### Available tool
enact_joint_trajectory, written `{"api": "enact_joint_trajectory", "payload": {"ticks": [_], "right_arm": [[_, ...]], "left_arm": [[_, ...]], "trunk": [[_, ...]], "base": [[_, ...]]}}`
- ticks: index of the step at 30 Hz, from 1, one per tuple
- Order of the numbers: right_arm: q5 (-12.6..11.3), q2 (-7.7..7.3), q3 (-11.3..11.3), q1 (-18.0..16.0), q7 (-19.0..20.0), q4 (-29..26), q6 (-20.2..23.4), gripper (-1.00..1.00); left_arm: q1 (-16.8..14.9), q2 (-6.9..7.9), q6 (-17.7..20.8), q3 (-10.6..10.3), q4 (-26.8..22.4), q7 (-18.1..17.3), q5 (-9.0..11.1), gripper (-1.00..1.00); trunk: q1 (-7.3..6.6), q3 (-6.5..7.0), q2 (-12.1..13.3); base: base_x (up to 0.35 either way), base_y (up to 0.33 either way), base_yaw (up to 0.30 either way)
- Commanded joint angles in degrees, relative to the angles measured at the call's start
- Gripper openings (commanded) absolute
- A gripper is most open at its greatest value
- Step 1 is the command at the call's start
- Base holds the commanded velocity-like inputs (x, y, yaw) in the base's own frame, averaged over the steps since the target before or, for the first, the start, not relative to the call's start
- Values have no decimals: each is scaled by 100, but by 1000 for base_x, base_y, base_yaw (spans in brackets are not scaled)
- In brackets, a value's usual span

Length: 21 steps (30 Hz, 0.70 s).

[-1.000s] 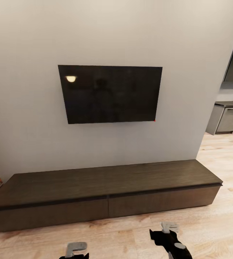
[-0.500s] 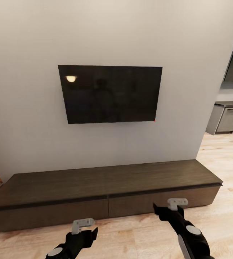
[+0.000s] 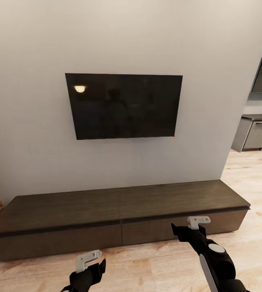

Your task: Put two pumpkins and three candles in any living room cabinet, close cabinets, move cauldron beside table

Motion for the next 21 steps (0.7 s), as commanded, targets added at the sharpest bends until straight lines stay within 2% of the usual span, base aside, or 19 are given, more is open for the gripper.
{"api": "enact_joint_trajectory", "payload": {"ticks": [1, 5, 6, 14, 21], "right_arm": [[3, 0, 3, -3, -4, -8, 39, 100], [5, -2, 7, -12, -5, -9, 61, 100], [8, -11, -5, -238, -2, -10, 111, 100], [9, -9, -16, -476, -11, -10, 215, 100], [9, -11, 0, -556, -13, -10, 244, 100]], "left_arm": [[2, -1, -1, -11, 1, 55, 64, 100], [9, 0, -47, -20, 31, 36, 74, 100], [13, 7, -81, -14, 49, 26, 72, 100], [14, 17, -99, 17, 55, 57, 63, 100], [14, 20, -105, 31, 59, 81, 53, 100]], "trunk": [[0, -5, -3], [0, -5, -3], [0, -5, -3], [0, -5, -3], [0, -5, -3]], "base": [[0, 0, 0], [0, 0, 0], [0, 0, 0], [0, 0, 18], [0, 0, 189]]}}
